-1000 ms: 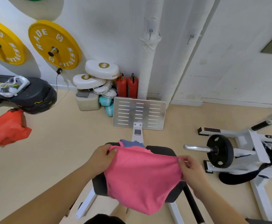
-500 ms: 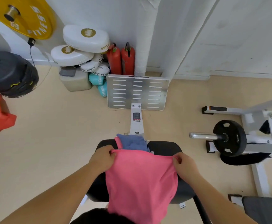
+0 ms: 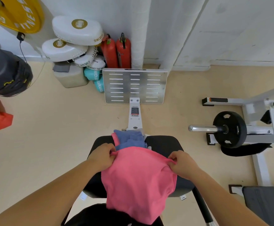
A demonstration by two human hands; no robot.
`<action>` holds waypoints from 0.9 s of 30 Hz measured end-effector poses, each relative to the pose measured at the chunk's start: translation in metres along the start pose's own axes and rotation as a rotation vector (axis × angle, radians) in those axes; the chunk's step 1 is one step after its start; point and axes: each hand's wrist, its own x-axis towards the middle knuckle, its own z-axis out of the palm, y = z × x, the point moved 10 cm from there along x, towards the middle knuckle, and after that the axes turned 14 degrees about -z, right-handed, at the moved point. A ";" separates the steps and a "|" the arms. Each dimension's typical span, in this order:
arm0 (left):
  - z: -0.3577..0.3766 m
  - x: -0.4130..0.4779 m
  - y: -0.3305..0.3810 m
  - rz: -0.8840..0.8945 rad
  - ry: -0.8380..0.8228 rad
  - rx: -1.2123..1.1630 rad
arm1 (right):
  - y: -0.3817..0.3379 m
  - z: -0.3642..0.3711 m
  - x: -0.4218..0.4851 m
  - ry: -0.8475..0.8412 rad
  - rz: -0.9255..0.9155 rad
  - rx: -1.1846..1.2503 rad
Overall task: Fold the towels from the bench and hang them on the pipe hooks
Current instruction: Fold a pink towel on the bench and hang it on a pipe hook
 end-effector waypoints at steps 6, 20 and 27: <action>-0.009 -0.025 -0.013 -0.064 -0.007 -0.339 | -0.009 -0.025 -0.016 0.256 -0.058 0.304; -0.010 -0.017 0.005 0.108 -0.036 -0.156 | -0.021 -0.041 -0.032 0.347 -0.009 0.335; 0.005 0.002 0.014 0.096 -0.077 0.014 | -0.016 -0.031 -0.031 0.322 0.053 0.343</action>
